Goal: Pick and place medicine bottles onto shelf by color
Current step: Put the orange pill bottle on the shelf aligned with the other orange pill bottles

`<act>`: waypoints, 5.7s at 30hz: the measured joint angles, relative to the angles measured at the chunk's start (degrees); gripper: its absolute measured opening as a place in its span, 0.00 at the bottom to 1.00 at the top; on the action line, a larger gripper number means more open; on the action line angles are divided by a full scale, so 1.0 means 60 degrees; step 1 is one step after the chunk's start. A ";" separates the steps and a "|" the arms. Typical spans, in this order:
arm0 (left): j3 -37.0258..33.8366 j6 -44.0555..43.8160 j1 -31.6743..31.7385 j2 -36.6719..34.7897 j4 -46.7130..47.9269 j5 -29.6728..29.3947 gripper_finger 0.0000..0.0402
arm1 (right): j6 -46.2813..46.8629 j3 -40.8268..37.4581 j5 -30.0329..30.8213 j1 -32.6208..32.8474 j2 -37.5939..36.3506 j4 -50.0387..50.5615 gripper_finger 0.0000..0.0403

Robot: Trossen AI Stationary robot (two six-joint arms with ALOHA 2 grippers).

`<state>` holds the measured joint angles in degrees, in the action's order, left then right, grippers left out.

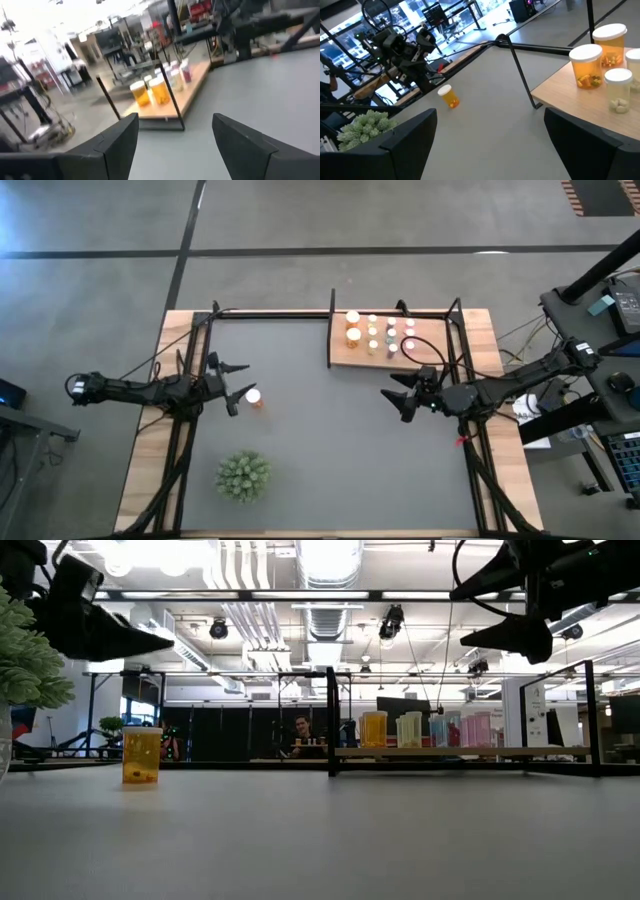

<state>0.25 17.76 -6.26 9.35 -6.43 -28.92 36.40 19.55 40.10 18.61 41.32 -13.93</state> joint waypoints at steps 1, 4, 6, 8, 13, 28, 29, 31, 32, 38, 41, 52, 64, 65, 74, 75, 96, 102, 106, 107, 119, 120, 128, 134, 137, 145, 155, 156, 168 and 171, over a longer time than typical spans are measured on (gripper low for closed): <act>0.0000 0.0069 0.0004 0.0000 -0.0197 0.0124 0.59 | 0.0000 0.0000 0.0000 0.0000 0.0000 0.0000 0.89; 0.0000 0.0075 0.0003 -0.0190 -0.0705 0.1306 0.59 | 0.0000 0.0000 0.0000 0.0000 0.0004 0.0002 0.89; 0.0001 -0.0115 0.0000 -0.0235 -0.1065 0.1863 0.59 | 0.0000 0.0004 0.0000 0.0000 0.0004 0.0029 0.89; 0.0043 -0.0194 0.0000 -0.0355 -0.1044 0.1970 0.59 | 0.0000 0.0004 0.0000 0.0000 0.0004 0.0025 0.89; 0.0226 -0.0147 0.0007 -0.0583 -0.1402 0.0655 0.59 | 0.0000 0.0007 0.0000 0.0000 0.0004 0.0025 0.89; 0.0251 -0.0748 0.0000 -0.0484 -0.2834 -0.1309 0.59 | 0.0000 0.0011 0.0000 0.0000 0.0004 0.0022 0.89; 0.0243 -0.1133 0.0000 -0.0430 -0.2819 -0.1310 0.59 | 0.0000 0.0011 0.0000 0.0000 0.0004 0.0023 0.89; 0.0240 -0.2049 -0.0004 -0.0281 -0.2821 -0.1384 0.59 | 0.0000 0.0011 0.0000 0.0000 0.0004 0.0022 0.89; 0.0240 -0.2542 -0.0004 -0.0189 -0.2821 -0.1570 0.59 | 0.0000 0.0011 0.0000 0.0000 0.0004 0.0022 0.89; 0.0316 -0.4721 0.0000 0.1078 -0.2725 -0.2855 0.59 | 0.0000 0.0011 0.0003 0.0000 0.0004 0.0022 0.89; 0.0650 -0.5355 0.0003 0.1887 -0.2785 -0.3160 0.59 | 0.0000 0.0011 0.0000 0.0000 0.0004 0.0023 0.89; 0.2278 -0.6567 0.0055 0.4796 -0.1908 -0.4012 0.59 | 0.0000 0.0011 0.0000 0.0000 0.0004 0.0022 0.89; 0.4761 -0.8985 0.0187 0.7660 0.1776 -0.3692 0.59 | 0.0000 0.0011 0.0000 0.0000 0.0004 0.0044 0.89; 0.4972 -0.9144 0.0218 0.7801 0.2069 -0.3602 0.59 | 0.0000 0.0011 0.0000 0.0000 0.0004 0.0047 0.89; 0.6664 -1.0131 0.0636 0.9135 0.4582 -0.2607 0.59 | 0.0000 0.0011 0.0000 0.0000 0.0004 0.0055 0.89; 0.6832 -1.0311 0.0704 0.9269 0.4916 -0.2441 0.59 | 0.0000 0.0011 0.0000 0.0000 0.0004 0.0058 0.89; 0.8591 -1.4229 0.0976 1.1061 0.9545 -0.0312 0.63 | 0.0000 0.0011 0.0000 0.0000 0.0004 0.0058 0.89; 0.8381 -1.4968 0.0733 1.1011 0.9727 -0.0329 0.86 | 0.0000 0.0011 0.0000 0.0000 0.0004 0.0062 0.89; 0.8147 -1.5286 0.0506 1.1007 0.9744 -0.0333 0.98 | 0.0000 0.0011 0.0000 0.0000 0.0004 0.0058 0.89; 0.8115 -1.5373 0.0414 1.1007 0.9753 -0.0345 0.96 | 0.0000 0.0011 0.0000 0.0000 0.0004 0.0058 0.89; 0.7159 -1.6375 -0.1007 1.1025 0.9359 -0.1561 0.94 | 0.0000 0.0011 0.0000 0.0000 0.0004 0.0058 0.89; 0.7054 -1.6511 -0.1167 1.1025 0.9314 -0.1686 0.94 | 0.0000 0.0011 0.0000 0.0000 0.0004 0.0058 0.89; 0.6011 -1.6917 -0.1977 1.1058 0.7922 -0.2216 0.94 | 0.0000 0.0011 0.0000 0.0000 0.0004 0.0058 0.89; 0.4964 -1.6934 -0.2166 1.1058 0.6323 -0.2228 0.94 | 0.0000 0.0011 0.0000 0.0000 0.0004 0.0058 0.89; 0.4602 -1.6914 -0.2182 1.1061 0.5655 -0.2242 0.94 | 0.0000 0.0011 0.0000 0.0000 0.0004 0.0058 0.89; 0.4045 -1.6154 -0.2199 1.1061 0.4758 -0.2518 0.93 | 0.0000 0.0011 0.0000 0.0000 0.0004 0.0058 0.89; 0.3927 -1.5562 -0.2197 1.1061 0.4300 -0.3062 0.80 | 0.0000 0.0011 0.0000 0.0000 0.0004 0.0058 0.89; 0.3927 -1.5562 -0.2197 1.1061 0.4299 -0.3063 0.78 | 0.0000 0.0011 0.0000 0.0000 0.0004 0.0058 0.89; 0.3927 -1.5489 -0.2197 1.1061 0.3865 -0.3080 0.57 | 0.0000 0.0011 0.0000 0.0000 0.0004 0.0058 0.89; 0.3943 -1.4722 -0.2178 1.1061 0.3349 -0.3083 0.52 | 0.0000 0.0011 0.0000 0.0000 0.0004 0.0058 0.89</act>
<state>23.91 -70.57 -19.33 75.72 13.67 -47.42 36.40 19.62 40.10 18.61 41.34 -13.58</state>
